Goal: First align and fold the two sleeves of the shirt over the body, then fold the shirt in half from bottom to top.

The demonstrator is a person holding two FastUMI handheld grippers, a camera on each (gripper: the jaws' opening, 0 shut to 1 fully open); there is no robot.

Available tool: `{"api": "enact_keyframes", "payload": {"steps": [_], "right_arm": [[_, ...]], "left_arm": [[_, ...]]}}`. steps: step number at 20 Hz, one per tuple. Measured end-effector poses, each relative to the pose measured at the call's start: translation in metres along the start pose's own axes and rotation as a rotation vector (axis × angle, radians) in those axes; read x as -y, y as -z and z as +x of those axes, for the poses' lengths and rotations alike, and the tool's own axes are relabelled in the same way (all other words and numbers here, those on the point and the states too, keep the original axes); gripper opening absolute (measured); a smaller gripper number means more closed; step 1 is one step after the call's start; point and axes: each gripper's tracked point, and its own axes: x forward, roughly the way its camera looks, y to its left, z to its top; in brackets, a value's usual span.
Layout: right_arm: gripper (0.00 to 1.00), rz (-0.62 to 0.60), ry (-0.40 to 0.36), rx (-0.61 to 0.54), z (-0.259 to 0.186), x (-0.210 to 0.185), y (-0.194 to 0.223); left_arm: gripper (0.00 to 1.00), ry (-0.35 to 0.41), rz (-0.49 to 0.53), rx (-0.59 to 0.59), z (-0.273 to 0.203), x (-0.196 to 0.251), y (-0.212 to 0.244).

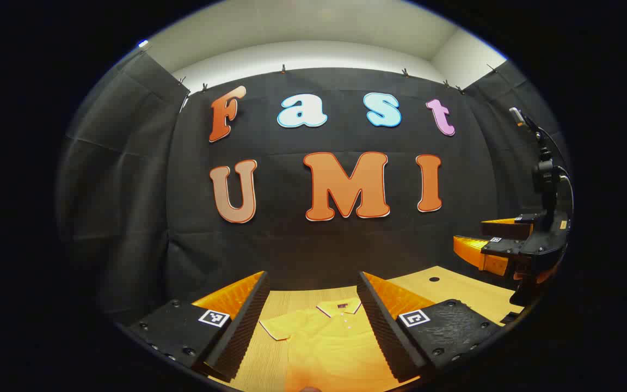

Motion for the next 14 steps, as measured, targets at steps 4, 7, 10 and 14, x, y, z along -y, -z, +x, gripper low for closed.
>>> {"api": "enact_keyframes", "payload": {"steps": [4, 7, 10, 14], "right_arm": [[0.98, -0.011, 0.01, 0.006, -0.011, -0.013, -0.005], [0.98, -0.019, 0.022, 0.0, -0.018, -0.022, -0.005], [0.98, -0.023, 0.034, -0.013, -0.021, -0.028, 0.0], [0.98, -0.035, 0.026, -0.019, -0.013, -0.028, 0.002]], "left_arm": [[0.97, 0.005, -0.002, 0.022, -0.003, -0.012, -0.004], [0.97, 0.022, -0.011, 0.033, -0.008, -0.015, -0.001], [0.97, 0.028, -0.018, 0.031, -0.007, -0.019, 0.003], [0.97, 0.008, -0.022, 0.038, -0.001, -0.024, 0.002]]}}
